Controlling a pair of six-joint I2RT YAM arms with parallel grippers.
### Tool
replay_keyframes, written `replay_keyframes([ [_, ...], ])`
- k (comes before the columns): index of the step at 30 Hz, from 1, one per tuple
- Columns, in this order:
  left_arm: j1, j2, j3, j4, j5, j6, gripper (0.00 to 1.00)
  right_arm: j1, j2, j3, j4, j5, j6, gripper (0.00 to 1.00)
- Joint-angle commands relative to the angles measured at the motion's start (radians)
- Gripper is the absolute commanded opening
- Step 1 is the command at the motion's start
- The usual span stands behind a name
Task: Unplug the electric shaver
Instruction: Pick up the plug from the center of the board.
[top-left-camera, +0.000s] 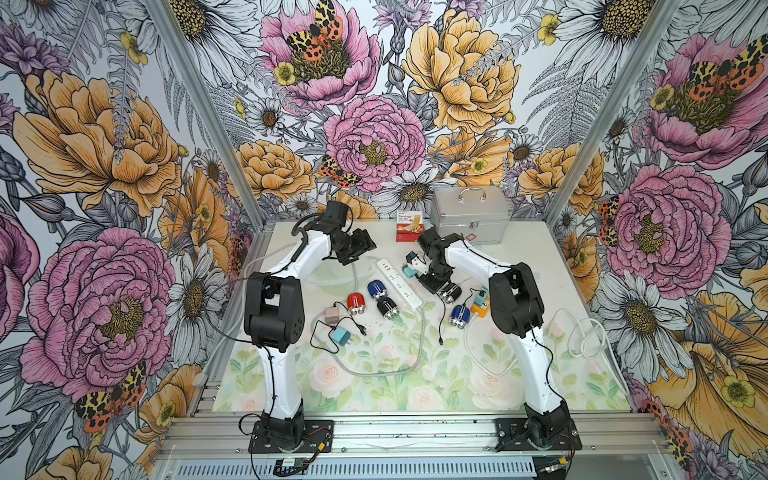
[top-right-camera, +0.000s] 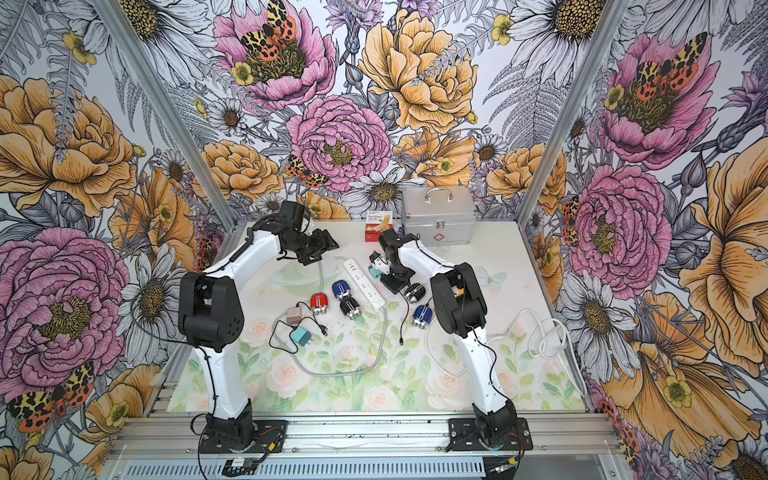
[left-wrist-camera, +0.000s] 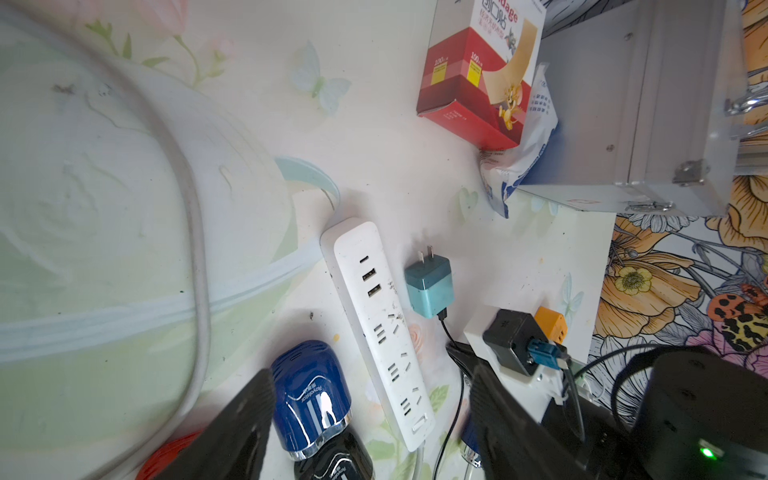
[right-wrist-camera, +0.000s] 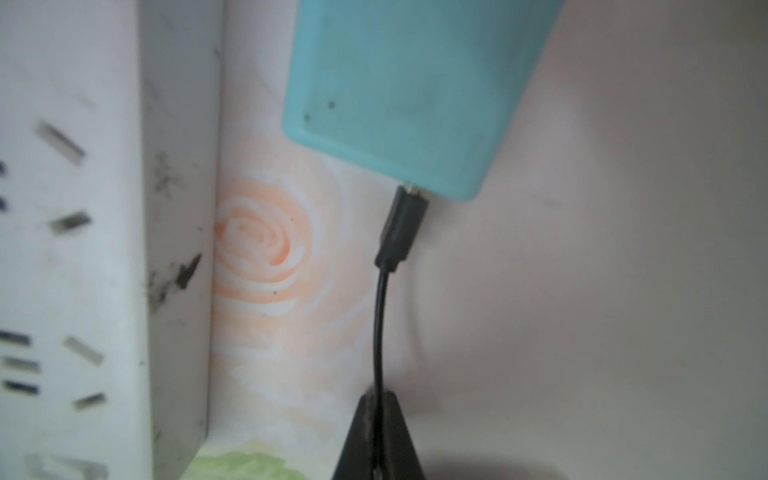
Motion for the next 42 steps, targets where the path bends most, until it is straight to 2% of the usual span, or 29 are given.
replay_keyframes([
  [1, 0.005, -0.036, -0.005, -0.002, 0.017, 0.021, 0.75, 0.0, -0.01, -0.021, 0.0, 0.014, 0.025, 0.03],
  [5, 0.001, -0.04, -0.007, 0.0, 0.012, 0.019, 0.75, -0.007, -0.053, -0.001, 0.003, 0.005, 0.061, 0.0],
  [26, -0.018, -0.062, -0.013, 0.002, -0.011, 0.007, 0.75, -0.013, -0.214, 0.178, 0.003, -0.032, 0.21, 0.0],
  [33, -0.023, -0.107, -0.044, 0.004, -0.055, -0.013, 0.75, 0.014, -0.336, 0.11, 0.003, -0.028, 0.215, 0.0],
  [42, 0.035, -0.236, -0.15, 0.003, -0.098, -0.07, 0.76, 0.137, -0.484, 0.008, 0.003, -0.006, 0.189, 0.0],
])
